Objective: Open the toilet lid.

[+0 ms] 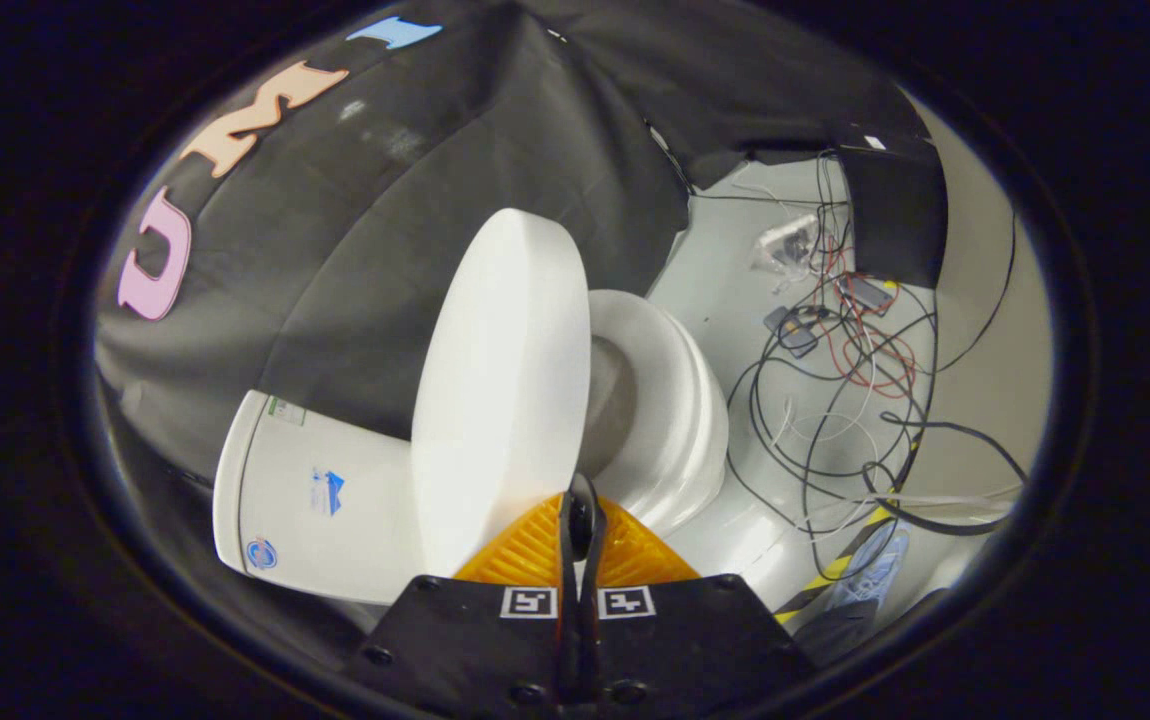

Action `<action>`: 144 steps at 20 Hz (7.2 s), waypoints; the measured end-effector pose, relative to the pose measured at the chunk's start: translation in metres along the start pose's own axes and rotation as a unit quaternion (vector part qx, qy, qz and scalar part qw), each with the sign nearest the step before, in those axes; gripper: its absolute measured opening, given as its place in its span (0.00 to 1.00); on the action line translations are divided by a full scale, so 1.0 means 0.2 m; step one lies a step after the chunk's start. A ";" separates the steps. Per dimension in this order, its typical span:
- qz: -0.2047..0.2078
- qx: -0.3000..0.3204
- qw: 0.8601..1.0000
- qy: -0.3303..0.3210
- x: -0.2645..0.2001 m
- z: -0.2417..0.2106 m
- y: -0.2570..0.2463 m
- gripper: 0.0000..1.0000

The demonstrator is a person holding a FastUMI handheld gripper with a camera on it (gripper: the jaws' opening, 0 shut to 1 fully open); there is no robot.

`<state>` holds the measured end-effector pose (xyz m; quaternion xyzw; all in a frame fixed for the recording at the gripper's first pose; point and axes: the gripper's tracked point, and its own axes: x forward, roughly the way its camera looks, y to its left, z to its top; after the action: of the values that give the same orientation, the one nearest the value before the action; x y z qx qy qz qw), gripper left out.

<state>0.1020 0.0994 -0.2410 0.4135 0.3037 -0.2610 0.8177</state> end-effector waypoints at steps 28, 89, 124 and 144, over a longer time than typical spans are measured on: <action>-0.011 -0.182 0.981 -0.068 -0.34 0.06 0.51 0.01; 0.089 -0.388 0.907 -0.138 -0.55 -0.30 1.52 0.01; 0.276 -0.472 0.825 -0.145 -0.77 -0.44 1.78 0.99; 0.294 -0.427 0.814 -0.264 -1.17 0.28 1.33 0.97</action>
<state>0.1400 0.2327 0.0897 0.0078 0.0210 0.0482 0.9986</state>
